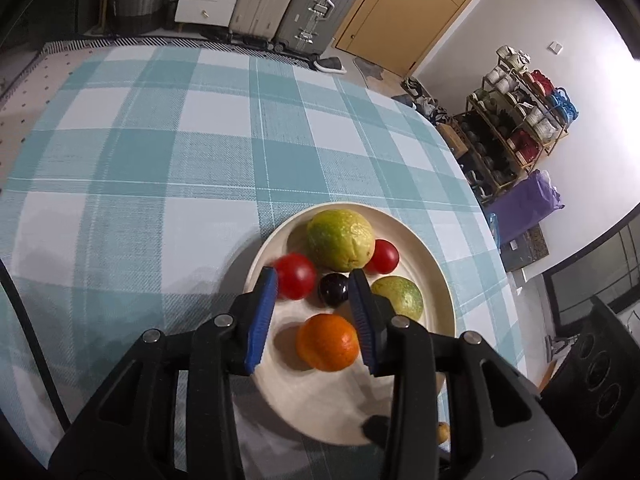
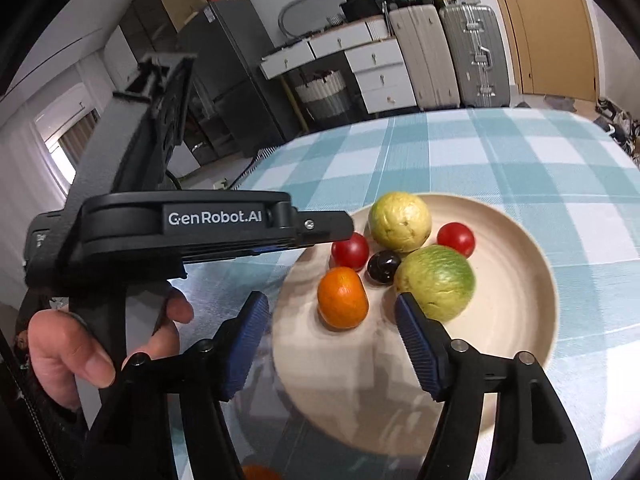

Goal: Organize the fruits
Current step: 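Carry the tomato and orange onto the cream plate and open both grippers, then withdraw both tools from the plate toward the remaining fruits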

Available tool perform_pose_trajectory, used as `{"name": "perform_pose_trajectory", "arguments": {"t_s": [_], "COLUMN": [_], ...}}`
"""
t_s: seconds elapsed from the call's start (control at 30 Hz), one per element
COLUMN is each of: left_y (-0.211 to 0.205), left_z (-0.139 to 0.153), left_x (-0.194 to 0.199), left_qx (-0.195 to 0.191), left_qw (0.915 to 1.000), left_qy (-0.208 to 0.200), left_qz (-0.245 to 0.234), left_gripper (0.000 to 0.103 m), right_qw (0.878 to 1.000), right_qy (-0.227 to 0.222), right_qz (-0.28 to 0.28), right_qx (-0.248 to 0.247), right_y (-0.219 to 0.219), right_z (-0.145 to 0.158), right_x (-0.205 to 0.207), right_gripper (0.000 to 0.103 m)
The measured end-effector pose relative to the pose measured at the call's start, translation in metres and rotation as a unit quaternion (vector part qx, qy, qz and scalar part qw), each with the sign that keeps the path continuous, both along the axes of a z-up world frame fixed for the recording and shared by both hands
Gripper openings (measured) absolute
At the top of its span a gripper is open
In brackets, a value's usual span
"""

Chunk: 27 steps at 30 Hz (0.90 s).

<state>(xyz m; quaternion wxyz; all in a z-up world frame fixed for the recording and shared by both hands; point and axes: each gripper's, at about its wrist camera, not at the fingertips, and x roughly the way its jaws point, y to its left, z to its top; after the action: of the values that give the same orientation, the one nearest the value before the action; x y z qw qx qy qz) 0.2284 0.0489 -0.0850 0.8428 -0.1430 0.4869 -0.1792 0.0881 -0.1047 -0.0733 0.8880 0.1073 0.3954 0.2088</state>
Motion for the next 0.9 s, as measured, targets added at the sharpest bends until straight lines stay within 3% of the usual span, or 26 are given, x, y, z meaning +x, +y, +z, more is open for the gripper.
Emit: {"name": "perform_pose_trajectory", "arguments": {"t_s": [0.8, 0.9], "left_y": [-0.003, -0.006], "left_z": [0.05, 0.053], "left_x": [-0.116, -0.126], "left_qx": [0.106, 0.114], "left_qw": [0.9893, 0.9874], "left_qy": [-0.09, -0.099], "left_qz": [0.045, 0.048], "left_gripper": [0.038, 0.042], "right_qw": [0.998, 0.997], "right_qy": [-0.059, -0.07], "right_qz": [-0.038, -0.042], "right_qx": [0.0, 0.002], "right_y": [-0.054, -0.059], "right_z": [0.035, 0.04], "right_x": [-0.051, -0.059], "right_gripper": [0.072, 0.079]}}
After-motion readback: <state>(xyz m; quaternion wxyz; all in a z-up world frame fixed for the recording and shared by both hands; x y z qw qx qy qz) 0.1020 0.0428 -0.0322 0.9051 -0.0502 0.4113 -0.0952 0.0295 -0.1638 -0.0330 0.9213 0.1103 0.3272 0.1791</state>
